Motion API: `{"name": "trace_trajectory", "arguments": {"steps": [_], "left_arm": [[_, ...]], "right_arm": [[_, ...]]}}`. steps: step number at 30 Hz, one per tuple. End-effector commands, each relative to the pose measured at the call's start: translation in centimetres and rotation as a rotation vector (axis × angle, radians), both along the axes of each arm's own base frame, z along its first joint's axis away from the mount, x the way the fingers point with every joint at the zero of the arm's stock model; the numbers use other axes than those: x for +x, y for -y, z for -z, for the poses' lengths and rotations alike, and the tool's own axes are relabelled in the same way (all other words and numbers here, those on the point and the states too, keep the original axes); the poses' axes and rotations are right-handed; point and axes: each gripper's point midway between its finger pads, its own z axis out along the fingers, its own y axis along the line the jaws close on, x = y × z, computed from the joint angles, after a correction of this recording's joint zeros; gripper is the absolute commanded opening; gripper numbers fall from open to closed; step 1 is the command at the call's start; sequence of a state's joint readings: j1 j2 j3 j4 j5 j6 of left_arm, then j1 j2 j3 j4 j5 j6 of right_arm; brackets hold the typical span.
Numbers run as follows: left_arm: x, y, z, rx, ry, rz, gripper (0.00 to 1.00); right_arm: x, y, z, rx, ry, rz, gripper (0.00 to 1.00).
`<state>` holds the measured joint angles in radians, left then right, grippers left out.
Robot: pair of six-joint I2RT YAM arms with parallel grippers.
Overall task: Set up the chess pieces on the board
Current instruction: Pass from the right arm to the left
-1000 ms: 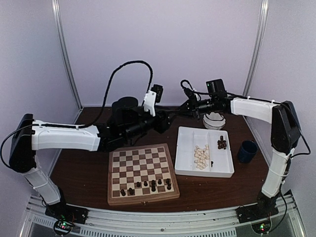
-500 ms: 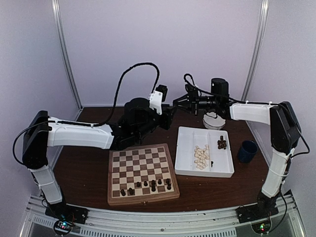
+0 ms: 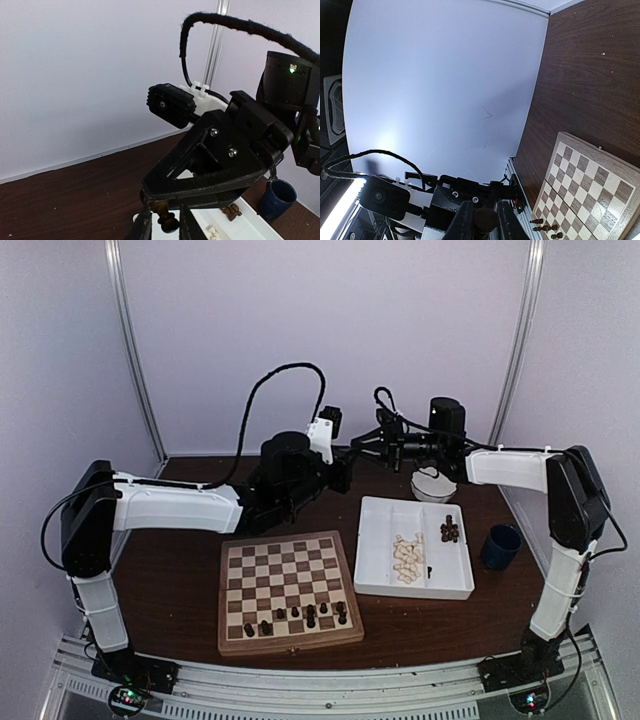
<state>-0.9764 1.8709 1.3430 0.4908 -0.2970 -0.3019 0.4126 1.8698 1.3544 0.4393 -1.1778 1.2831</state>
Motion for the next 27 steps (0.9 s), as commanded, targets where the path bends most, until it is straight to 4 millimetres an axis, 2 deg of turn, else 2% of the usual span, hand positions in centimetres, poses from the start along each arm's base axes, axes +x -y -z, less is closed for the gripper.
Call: {"name": "trace_trajectory", "arguments": {"steps": [1,9,13,15,19,22,24,27], "left_arm": [[0.7,0.4,-1.8,-0.068,0.011,0.011,0.18],[1.1,0.7,-1.8,-0.062,-0.005,0.015,0.08],[0.6,0.4,-2.2,-0.037,0.000,0.032,0.02],[0.3,-0.1,-2.5,-0.028,-0.001,0.042,0.00],[-0.6,-2.3,-3.1,0.012,-0.016,0.056,0.00],[-1.4,-4.4,-3.3,0.063,-0.082,0.085,0.00],[-2.4,-6.1,-3.0,0.094,-0.169,0.128,0.00],[-4.7,-9.2,-1.1,0.198,-0.352,0.159,0.00]], "right_arm": [[-0.8,0.5,-1.9,0.026,0.054,-0.004,0.17],[-0.7,0.5,-1.8,0.032,0.050,-0.003,0.18],[-0.8,0.6,-2.3,0.038,0.068,-0.004,0.24],[-0.8,0.8,-2.4,0.036,0.077,-0.008,0.30],[-0.5,2.1,-1.2,-0.012,0.080,0.008,0.45],[0.0,3.9,0.1,-0.048,0.095,0.026,0.48],[0.3,5.5,1.8,-0.138,0.120,0.043,0.49],[-0.4,8.0,3.7,-0.311,0.181,0.043,0.49]]}}
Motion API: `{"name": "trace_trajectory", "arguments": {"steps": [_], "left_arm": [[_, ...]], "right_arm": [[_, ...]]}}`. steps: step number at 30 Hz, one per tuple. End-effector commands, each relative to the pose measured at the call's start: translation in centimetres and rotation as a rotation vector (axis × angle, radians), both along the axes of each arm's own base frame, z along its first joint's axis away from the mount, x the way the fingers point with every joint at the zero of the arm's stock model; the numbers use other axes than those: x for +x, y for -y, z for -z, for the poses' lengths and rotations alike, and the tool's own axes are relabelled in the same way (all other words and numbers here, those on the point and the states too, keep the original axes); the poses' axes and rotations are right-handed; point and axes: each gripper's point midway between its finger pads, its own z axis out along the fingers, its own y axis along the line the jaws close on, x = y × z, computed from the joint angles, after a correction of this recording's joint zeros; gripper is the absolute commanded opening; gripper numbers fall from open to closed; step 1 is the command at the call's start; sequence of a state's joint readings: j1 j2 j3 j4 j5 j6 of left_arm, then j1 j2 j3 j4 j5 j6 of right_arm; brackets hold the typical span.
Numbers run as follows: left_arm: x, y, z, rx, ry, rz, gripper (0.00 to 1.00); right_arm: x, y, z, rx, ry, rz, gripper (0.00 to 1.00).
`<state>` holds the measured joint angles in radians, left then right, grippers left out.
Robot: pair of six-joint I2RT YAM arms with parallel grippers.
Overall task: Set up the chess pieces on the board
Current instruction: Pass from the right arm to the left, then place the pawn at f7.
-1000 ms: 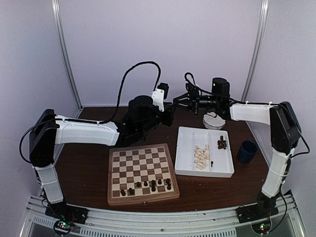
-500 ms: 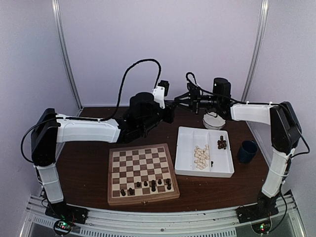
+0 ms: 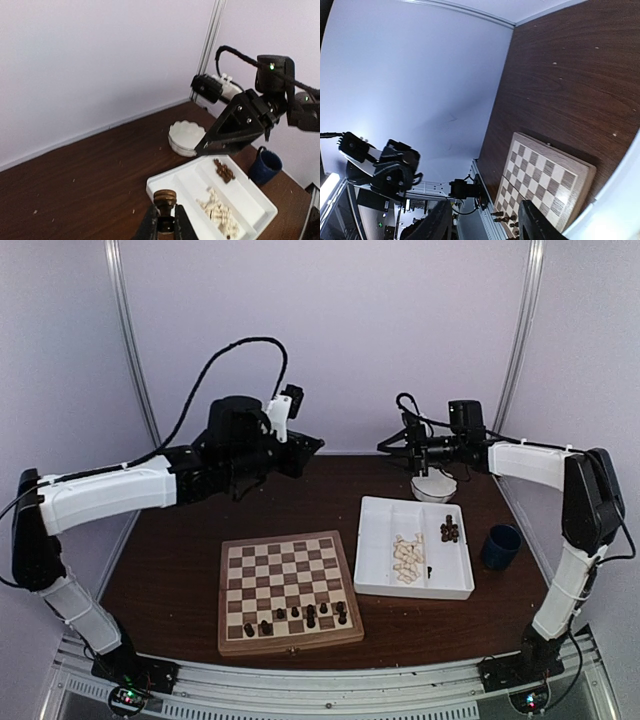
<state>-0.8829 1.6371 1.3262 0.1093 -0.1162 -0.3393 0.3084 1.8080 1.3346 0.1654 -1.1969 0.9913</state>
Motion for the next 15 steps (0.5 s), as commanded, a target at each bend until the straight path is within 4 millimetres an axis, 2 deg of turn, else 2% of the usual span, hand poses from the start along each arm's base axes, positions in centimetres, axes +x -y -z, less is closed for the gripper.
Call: {"name": "trace_trajectory", "arguments": {"steps": [1,7,12,15], "left_arm": [[-4.1,-5.0,2.2,0.152,-0.275,0.074,0.00],[-10.2,-9.4,5.1,0.307,-0.517,0.160,0.00],[-15.0,-12.0,9.3,0.495,-0.783,0.248,0.01],[-16.7,-13.8,11.5,0.604,-0.892,0.246,0.00]], "right_arm": [[-1.8,3.8,1.8,-0.243,0.128,-0.021,0.49],[-3.0,6.8,1.6,-0.404,0.273,-0.014,0.49],[-4.3,8.3,0.9,-0.549,0.396,-0.065,0.49],[-5.2,8.9,1.2,-0.591,0.409,-0.093,0.48]]}}
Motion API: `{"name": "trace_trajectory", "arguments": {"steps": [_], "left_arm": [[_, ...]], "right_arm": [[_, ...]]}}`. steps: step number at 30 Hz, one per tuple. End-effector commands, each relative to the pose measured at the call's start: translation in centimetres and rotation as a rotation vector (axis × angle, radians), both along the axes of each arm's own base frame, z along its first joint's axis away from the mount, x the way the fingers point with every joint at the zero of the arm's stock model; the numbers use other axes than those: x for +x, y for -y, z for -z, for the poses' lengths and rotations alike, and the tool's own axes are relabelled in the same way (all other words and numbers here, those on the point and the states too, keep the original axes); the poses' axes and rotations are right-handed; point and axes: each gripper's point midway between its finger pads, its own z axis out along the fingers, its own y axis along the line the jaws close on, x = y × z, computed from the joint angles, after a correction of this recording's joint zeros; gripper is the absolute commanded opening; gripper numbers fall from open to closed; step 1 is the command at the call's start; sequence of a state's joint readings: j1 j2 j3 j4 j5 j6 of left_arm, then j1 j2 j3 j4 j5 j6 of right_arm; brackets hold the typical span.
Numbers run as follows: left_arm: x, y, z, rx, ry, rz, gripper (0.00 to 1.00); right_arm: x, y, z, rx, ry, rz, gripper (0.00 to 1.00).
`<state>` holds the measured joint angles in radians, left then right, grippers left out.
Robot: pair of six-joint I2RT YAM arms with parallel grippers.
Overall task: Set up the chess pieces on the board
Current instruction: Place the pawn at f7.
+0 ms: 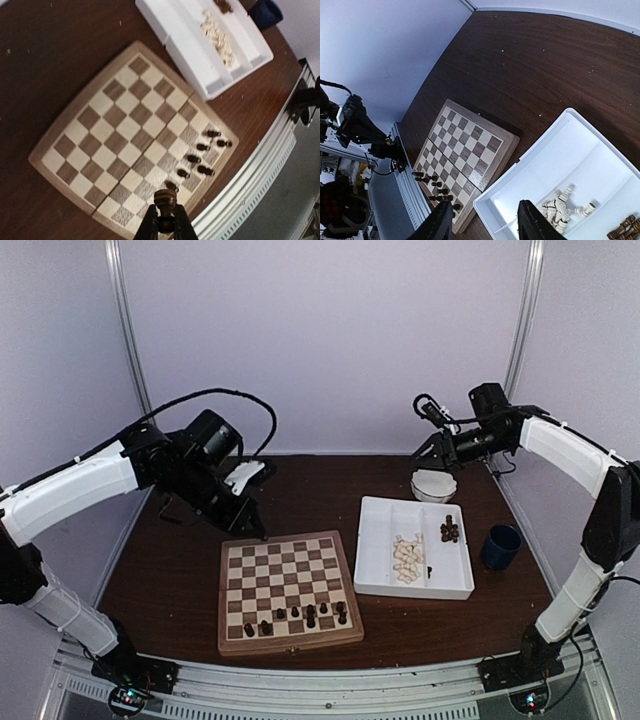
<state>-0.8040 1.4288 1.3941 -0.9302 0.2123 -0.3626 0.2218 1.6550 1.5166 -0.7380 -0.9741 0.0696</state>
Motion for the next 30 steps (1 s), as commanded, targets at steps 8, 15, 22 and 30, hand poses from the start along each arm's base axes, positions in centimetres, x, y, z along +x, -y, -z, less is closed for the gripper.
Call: {"name": "trace_trajectory", "arguments": {"steps": [8,15,22,30], "left_arm": [[-6.8,-3.3,7.4,0.330,-0.398,0.149,0.00],[-7.6,-0.3,9.9,0.419,-0.409,0.254,0.01],[-7.7,-0.1,12.6,0.485,-0.418,0.264,0.02],[-7.3,-0.4,14.8,0.534,-0.426,0.249,0.02]], "right_arm": [[-3.1,2.5,0.3,-0.164,0.120,-0.032,0.48],[-3.5,2.8,0.0,-0.175,0.138,-0.029,0.49],[-3.7,3.0,0.0,-0.186,0.150,-0.023,0.50],[-3.7,3.0,0.4,-0.188,0.140,-0.027,0.51]]}}
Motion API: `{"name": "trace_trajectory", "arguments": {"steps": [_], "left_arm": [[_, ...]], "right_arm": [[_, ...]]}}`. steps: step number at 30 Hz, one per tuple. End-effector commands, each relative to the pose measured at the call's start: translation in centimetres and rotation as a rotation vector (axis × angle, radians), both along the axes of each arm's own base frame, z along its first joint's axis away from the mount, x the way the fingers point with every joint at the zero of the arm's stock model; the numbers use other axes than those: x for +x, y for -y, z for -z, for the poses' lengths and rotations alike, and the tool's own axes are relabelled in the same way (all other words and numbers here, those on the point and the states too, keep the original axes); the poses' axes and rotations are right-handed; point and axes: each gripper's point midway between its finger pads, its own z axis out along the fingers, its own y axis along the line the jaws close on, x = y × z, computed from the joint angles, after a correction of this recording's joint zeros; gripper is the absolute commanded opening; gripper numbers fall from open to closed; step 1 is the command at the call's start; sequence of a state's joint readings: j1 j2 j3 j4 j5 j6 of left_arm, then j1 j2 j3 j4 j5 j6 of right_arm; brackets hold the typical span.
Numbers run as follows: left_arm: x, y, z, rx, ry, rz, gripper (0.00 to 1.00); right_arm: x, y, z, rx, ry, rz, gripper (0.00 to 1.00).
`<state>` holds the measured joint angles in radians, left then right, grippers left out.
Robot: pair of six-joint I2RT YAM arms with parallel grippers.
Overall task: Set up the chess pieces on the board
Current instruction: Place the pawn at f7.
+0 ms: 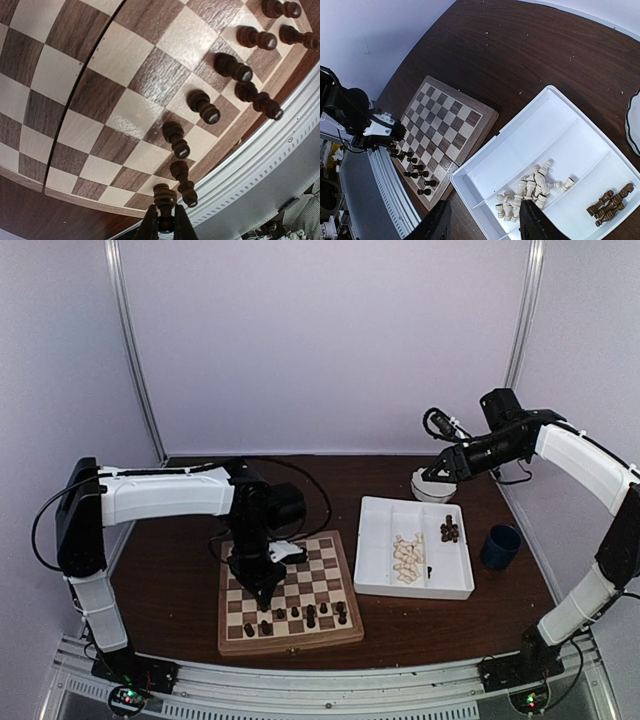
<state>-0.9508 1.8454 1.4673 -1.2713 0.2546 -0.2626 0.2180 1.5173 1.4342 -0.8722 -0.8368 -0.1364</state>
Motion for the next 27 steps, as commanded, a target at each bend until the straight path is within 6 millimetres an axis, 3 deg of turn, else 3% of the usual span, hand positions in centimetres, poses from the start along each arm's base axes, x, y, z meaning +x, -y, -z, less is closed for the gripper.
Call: {"name": "trace_trajectory", "arguments": {"steps": [1,11,27], "left_arm": [[0.3,-0.2,1.6,0.034,0.010,0.010,0.02],[1.0,-0.1,2.6,0.061,0.030,-0.005,0.04],[0.5,-0.3,4.1,0.072,-0.005,-0.011,0.06]], "right_arm": [[-0.3,0.3,-0.4,-0.011,0.029,-0.003,0.51],[-0.2,0.3,-0.2,-0.010,0.025,-0.002,0.51],[-0.1,0.3,-0.1,-0.013,0.024,-0.004,0.51]]}}
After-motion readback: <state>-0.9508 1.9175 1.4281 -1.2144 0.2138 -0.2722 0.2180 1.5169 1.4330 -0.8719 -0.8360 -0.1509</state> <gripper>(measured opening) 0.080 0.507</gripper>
